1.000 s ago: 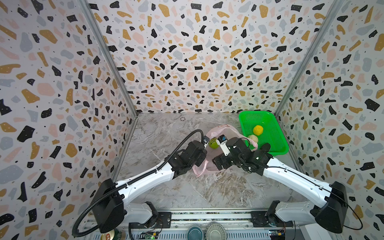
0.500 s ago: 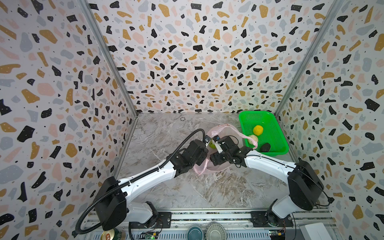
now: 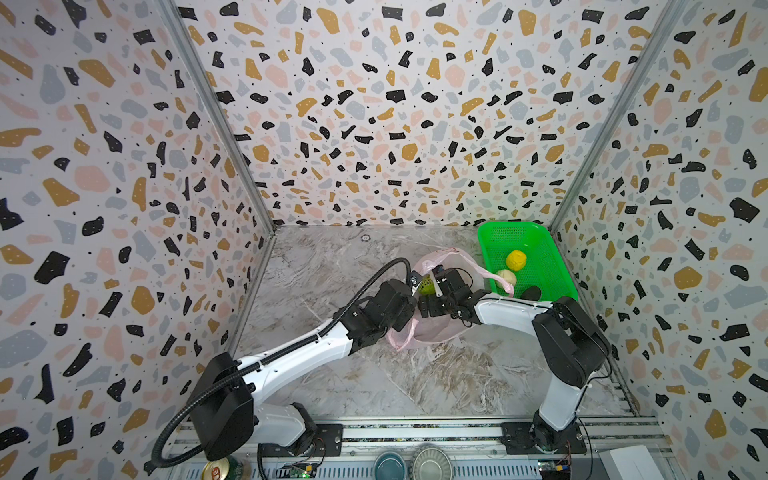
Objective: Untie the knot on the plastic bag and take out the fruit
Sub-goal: 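Lower the right gripper onto the green spotted custard apple and close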
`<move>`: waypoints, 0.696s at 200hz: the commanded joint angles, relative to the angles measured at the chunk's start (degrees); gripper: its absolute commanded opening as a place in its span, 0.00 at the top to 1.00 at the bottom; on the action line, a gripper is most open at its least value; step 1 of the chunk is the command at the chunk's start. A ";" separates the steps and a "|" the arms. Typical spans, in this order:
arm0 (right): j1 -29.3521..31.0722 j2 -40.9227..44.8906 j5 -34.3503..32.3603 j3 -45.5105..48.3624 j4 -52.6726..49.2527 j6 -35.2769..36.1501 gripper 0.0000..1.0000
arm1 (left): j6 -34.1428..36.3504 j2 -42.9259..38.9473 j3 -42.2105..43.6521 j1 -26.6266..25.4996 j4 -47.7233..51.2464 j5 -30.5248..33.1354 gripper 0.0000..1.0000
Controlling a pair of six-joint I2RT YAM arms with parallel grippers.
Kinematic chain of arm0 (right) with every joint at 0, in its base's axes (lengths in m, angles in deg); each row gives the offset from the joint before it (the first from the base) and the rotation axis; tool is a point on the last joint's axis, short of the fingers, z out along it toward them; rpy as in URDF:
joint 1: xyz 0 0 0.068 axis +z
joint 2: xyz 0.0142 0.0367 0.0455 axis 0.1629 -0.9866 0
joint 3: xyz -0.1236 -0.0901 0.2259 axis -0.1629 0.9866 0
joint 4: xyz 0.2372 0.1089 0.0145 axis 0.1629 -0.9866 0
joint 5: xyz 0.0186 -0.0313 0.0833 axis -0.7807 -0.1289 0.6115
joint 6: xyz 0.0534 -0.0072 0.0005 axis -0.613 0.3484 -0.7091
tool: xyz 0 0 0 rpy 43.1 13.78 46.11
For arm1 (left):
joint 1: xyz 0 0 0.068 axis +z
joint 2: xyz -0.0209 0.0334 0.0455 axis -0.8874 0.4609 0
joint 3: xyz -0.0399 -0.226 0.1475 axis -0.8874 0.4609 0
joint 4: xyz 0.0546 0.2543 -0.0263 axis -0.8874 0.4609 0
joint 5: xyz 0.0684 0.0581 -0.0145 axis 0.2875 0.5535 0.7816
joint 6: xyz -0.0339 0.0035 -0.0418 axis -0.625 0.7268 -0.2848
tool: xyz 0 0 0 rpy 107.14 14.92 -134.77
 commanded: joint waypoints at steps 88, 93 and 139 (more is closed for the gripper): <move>-2.28 -5.68 -1.16 -7.46 5.91 -13.71 0.01 | 0.09 0.43 -1.34 -0.05 -0.75 -1.14 1.00; -2.48 -6.01 -1.17 -7.59 5.90 -14.20 0.01 | 0.08 0.38 -1.36 -0.09 -0.73 -1.21 1.00; -3.27 -8.96 -1.05 -8.88 7.31 -16.57 0.01 | 0.00 -0.03 -1.03 -0.06 -0.58 -1.59 1.00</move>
